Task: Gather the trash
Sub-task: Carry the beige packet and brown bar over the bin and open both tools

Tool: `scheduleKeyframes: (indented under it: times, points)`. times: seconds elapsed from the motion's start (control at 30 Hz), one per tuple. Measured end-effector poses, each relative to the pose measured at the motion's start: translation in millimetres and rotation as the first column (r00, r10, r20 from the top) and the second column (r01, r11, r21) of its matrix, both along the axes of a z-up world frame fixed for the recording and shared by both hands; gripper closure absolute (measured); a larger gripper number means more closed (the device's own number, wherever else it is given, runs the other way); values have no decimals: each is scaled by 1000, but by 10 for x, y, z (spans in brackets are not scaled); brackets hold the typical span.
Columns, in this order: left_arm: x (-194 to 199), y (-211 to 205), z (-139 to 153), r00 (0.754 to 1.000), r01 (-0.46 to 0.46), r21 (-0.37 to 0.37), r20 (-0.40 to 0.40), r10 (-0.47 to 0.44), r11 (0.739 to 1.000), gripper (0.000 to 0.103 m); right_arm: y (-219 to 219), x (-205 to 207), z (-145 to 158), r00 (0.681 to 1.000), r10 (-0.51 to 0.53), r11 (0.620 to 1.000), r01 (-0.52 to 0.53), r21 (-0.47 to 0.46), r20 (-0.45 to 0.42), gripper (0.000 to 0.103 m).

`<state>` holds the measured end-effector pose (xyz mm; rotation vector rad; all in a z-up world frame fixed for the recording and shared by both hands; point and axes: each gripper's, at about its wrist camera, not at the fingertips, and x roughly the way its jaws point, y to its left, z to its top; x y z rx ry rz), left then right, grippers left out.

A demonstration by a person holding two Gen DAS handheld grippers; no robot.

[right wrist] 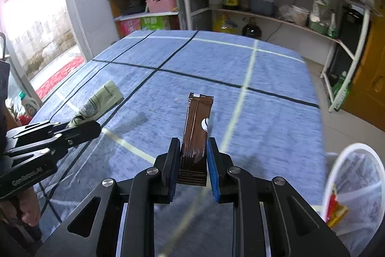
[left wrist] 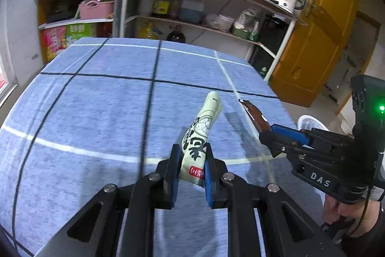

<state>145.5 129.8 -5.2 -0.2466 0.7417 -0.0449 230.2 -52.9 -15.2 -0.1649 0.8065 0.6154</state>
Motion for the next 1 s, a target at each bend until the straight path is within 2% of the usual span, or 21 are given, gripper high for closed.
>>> scheduleKeyframes:
  times: [0.5,1.0]
  points:
    - [181,-738,134,991,133,-4,31,-133,991,84,-844,-157,205,990,-135,990,133,36,46,80]
    - [420,-1633,195,958,285,-7,35,-284,959,84,-1814,-296,200,951,-305,951,302,64,46,80]
